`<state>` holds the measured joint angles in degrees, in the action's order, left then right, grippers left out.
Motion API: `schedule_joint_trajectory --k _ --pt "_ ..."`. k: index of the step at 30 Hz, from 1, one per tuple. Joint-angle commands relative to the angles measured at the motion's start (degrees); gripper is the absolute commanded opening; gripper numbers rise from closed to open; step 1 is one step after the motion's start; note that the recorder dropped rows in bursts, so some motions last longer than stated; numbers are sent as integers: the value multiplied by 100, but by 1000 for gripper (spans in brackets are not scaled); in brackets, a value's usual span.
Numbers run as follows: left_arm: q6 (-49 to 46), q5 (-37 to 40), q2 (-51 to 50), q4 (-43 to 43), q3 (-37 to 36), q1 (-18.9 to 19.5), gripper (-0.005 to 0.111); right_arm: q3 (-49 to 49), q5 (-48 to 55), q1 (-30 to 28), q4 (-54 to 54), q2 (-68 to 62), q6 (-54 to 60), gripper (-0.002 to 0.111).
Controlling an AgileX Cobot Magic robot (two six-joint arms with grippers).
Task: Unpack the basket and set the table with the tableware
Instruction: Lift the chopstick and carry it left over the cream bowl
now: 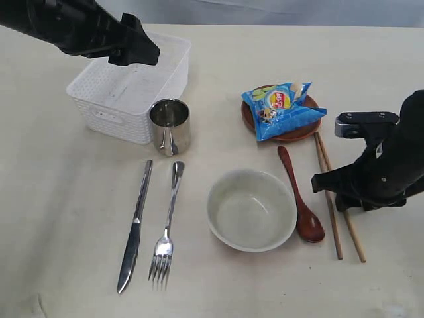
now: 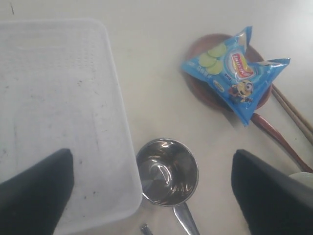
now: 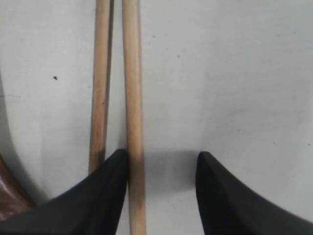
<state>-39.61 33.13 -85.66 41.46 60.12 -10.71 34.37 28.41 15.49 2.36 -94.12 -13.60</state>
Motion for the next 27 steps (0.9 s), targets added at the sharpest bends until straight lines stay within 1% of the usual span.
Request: schedule_joint_trajectory --k 1,4,5,8,10,12,14,16,17,18,21,27 --pt "-22 13 30 77 -23 10 81 -52 -5 0 42 4 -53 24" --pt "-22 13 30 77 -23 10 81 -52 -5 0 42 4 -180 2" --pt "-22 13 30 77 -23 10 81 -52 -5 0 42 4 -224 0" --pt "-22 13 30 77 -23 10 81 -40 38 0 42 29 -275 0" --pt "-22 13 30 77 -23 10 81 101 469 0 63 184 -275 0" --pt "-22 13 30 77 -23 10 81 528 1462 12 63 616 -275 0" --pt "-22 13 30 77 -23 10 81 761 1881 12 -100 1112 -275 0" --pt "-22 13 30 77 -23 10 81 820 2069 69 -445 1550 -227 0" --pt "-22 13 30 77 -23 10 81 820 2081 159 -587 1677 -217 0" --pt "-51 13 30 76 -23 10 81 820 2131 458 -838 1842 -212 0" --pt "-131 -2 30 76 -23 10 81 820 1981 1036 -1357 1904 -228 0" --pt "-149 8 30 76 -23 10 81 820 1186 2190 -2101 1566 -549 0"
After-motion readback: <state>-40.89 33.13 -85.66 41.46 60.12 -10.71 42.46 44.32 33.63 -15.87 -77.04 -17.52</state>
